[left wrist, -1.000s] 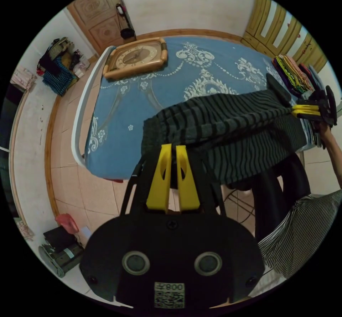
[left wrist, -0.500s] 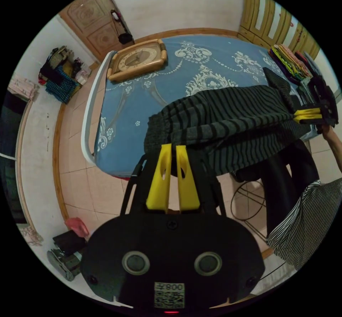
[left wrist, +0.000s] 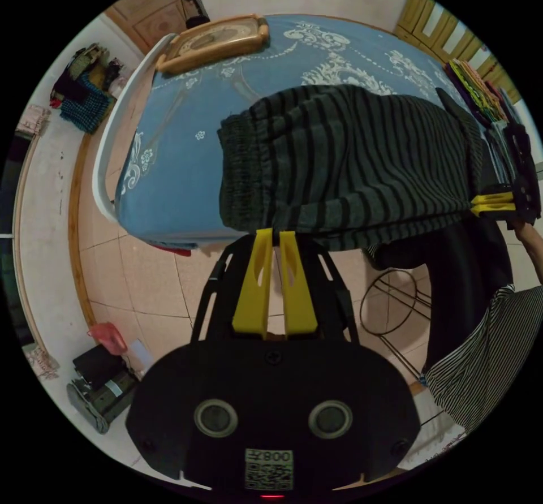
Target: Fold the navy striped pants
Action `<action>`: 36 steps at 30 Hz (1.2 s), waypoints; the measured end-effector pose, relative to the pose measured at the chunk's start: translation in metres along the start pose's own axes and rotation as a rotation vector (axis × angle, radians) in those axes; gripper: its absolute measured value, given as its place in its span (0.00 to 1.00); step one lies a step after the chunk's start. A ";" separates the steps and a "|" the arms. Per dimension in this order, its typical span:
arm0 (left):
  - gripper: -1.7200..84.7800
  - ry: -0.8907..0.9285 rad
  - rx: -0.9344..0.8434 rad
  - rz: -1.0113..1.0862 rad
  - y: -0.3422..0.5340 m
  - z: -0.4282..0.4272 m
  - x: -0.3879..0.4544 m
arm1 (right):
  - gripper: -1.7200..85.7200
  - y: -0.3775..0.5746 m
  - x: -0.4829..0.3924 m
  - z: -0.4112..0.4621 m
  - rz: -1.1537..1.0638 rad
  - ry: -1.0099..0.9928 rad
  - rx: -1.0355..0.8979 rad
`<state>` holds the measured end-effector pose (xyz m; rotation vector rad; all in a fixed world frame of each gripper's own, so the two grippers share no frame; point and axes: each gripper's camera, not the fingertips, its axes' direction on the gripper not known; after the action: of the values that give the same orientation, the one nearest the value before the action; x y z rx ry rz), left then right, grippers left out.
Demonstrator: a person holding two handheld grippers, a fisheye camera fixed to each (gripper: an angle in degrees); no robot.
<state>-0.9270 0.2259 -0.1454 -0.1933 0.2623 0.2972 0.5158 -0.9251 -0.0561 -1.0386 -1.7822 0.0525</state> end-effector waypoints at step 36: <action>0.08 0.698 0.216 0.116 -0.055 0.132 0.237 | 0.05 0.220 0.285 -0.024 0.526 -0.417 0.352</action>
<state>-0.6610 0.2664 -0.0795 -0.0613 0.9950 0.3062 0.6419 -0.6086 0.0618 -1.2649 -1.7204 0.9316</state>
